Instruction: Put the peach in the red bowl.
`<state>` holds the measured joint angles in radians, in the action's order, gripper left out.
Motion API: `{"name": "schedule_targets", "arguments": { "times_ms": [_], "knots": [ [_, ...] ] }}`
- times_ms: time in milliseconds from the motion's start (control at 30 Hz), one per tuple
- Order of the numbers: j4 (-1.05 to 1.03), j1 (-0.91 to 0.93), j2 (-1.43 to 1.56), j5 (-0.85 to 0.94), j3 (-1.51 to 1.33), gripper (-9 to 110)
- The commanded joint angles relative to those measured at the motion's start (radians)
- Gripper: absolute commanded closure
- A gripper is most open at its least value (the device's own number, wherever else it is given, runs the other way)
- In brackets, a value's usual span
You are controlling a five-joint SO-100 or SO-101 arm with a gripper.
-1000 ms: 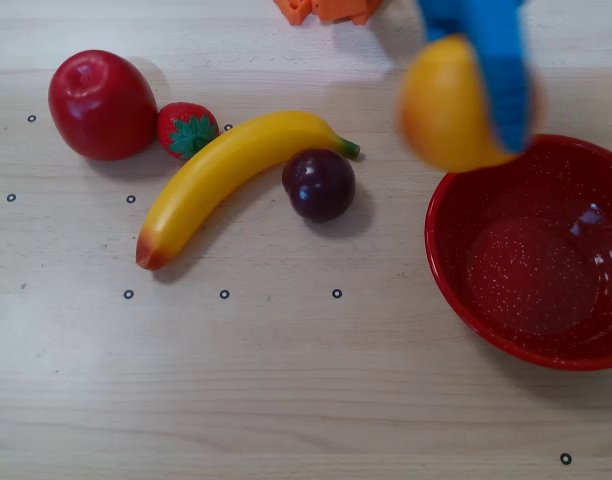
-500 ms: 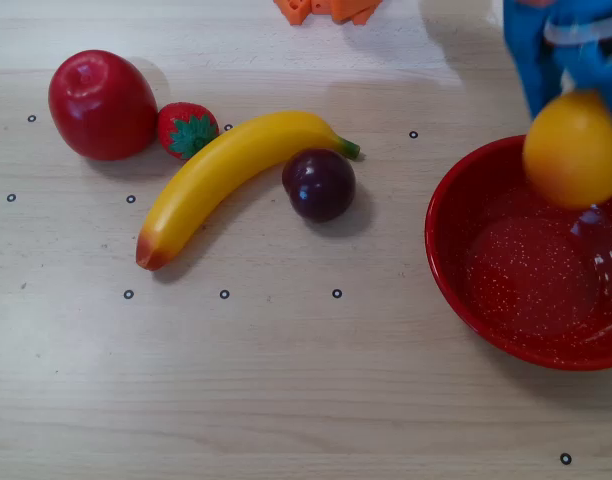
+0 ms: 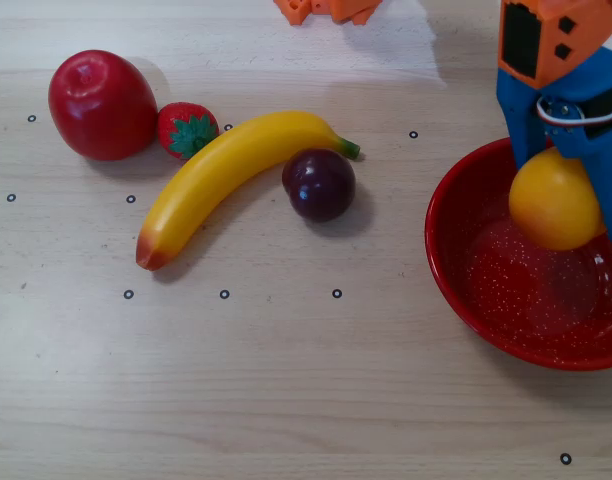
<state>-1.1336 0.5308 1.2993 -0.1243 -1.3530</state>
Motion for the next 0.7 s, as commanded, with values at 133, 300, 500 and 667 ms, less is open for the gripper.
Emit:
{"name": "schedule_targets", "arguments": {
  "times_ms": [133, 300, 500, 667],
  "knots": [
    [0.066, -0.023, 0.044, 0.028, 0.064, 66],
    [0.063, -0.032, 0.048, 0.031, 0.074, 64],
    [0.064, -0.054, 0.055, 0.028, 0.066, 60],
    [0.051, -0.069, 0.064, 0.035, 0.067, 56]
  ]
}}
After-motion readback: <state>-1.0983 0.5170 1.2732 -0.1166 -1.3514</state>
